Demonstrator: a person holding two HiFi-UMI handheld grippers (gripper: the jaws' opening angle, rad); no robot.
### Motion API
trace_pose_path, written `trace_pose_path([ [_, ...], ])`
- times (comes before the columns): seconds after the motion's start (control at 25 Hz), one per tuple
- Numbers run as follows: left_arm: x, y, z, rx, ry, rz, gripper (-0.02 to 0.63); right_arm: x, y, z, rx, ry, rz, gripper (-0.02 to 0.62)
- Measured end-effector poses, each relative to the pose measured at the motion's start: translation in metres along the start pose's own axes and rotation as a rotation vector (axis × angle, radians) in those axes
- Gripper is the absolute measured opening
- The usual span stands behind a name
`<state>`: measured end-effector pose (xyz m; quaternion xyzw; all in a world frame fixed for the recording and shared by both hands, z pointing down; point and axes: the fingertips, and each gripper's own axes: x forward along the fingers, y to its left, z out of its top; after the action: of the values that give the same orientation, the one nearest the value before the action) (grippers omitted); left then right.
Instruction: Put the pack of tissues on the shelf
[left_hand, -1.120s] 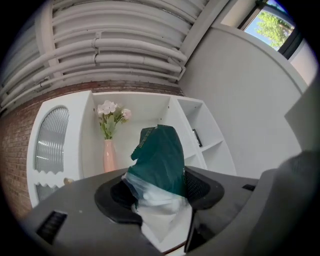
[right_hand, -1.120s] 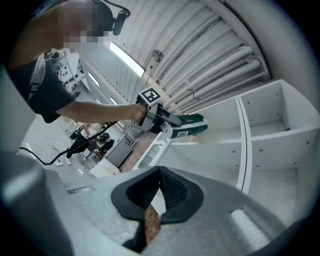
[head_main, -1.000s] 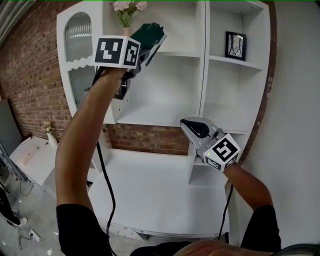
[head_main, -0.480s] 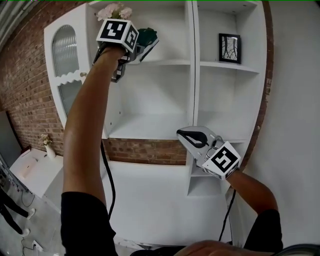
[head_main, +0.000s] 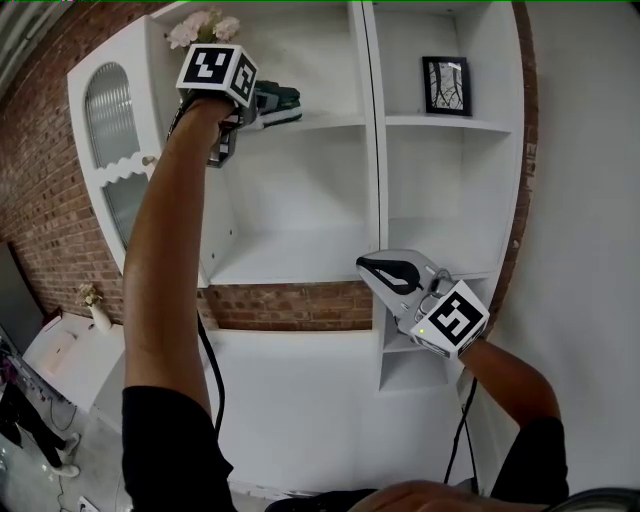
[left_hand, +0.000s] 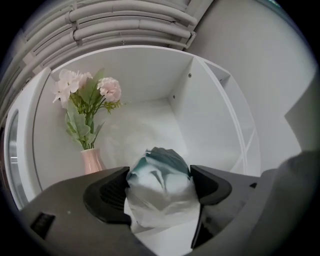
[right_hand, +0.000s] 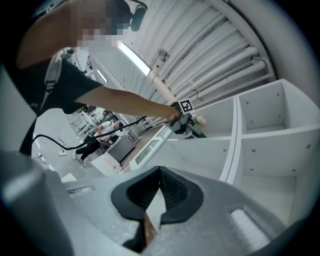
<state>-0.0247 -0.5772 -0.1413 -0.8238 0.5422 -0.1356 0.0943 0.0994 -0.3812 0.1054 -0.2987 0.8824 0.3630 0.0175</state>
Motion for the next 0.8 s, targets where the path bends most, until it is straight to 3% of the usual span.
trace_pose_path([
  [0.2, -0.013, 0.003, 0.015, 0.008, -0.138, -0.013, 0.430, 0.003, -0.004, -0.002, -0.001, 0.007, -0.019, 0.002],
  [0.36, -0.036, 0.006, 0.028, 0.006, -0.276, 0.000, 0.430, 0.010, -0.014, 0.006, 0.018, -0.004, -0.044, 0.002],
  [0.56, -0.078, -0.011, 0.040, -0.016, -0.467, -0.046, 0.430, 0.017, -0.034, 0.035, 0.073, -0.073, -0.093, 0.002],
  [0.72, -0.116, -0.041, 0.031, 0.005, -0.597, -0.082, 0.416, 0.018, -0.046, 0.064, 0.106, -0.147, -0.131, 0.002],
  [0.8, -0.134, -0.056, 0.019, 0.025, -0.637, -0.084, 0.378, 0.016, -0.050, 0.078, 0.112, -0.181, -0.148, 0.002],
])
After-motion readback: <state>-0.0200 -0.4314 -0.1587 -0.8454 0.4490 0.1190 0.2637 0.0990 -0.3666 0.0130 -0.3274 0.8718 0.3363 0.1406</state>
